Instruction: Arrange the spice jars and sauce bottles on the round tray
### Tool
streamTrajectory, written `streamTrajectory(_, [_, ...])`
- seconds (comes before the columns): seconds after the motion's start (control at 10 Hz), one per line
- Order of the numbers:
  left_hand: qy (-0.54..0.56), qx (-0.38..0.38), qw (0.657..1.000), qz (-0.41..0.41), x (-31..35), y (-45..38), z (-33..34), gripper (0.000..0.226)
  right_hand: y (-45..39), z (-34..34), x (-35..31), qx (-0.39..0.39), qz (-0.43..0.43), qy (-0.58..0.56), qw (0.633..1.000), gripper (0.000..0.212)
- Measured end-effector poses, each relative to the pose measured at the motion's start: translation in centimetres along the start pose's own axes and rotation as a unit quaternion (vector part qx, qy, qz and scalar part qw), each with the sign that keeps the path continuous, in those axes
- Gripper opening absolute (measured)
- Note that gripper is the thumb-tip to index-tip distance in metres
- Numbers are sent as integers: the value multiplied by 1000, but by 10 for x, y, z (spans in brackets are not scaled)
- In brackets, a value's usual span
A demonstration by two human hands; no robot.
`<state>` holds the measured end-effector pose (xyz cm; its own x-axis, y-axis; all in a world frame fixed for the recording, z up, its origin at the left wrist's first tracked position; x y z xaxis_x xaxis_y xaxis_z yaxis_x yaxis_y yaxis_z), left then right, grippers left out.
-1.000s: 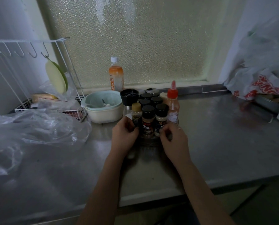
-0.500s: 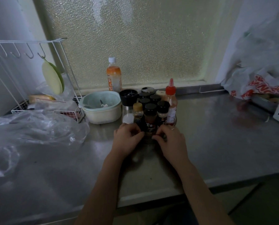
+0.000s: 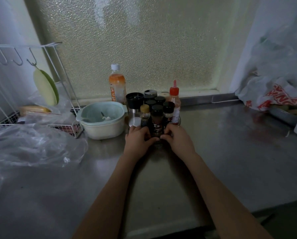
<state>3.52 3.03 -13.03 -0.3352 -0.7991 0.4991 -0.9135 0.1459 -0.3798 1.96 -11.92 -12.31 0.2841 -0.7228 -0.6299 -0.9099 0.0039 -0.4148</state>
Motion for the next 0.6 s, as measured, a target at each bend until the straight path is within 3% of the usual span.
streamTrajectory(0.2, [3, -14, 1000, -16, -13, -32, 7, 34, -34, 16, 11, -6, 9, -23, 1000, 22])
streamTrajectory(0.5, [18, 43, 999, 12, -24, -38, 2, 34, -40, 23, 5, 16, -48, -48, 998, 13])
streamTrajectory(0.6, [25, 75, 997, 27, -16, -39, -12, 40, -46, 19, 11, 1, -12, -128, 992, 18])
Point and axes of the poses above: each hand's wrist, its own y-axis away from the middle knuckle, its own z-axis out of the palm, x = y × z, the point moved 10 cm from there along -y, towards the middle knuckle, and after that the axes turned 3 degrees about -y, right-handed, at the moved point
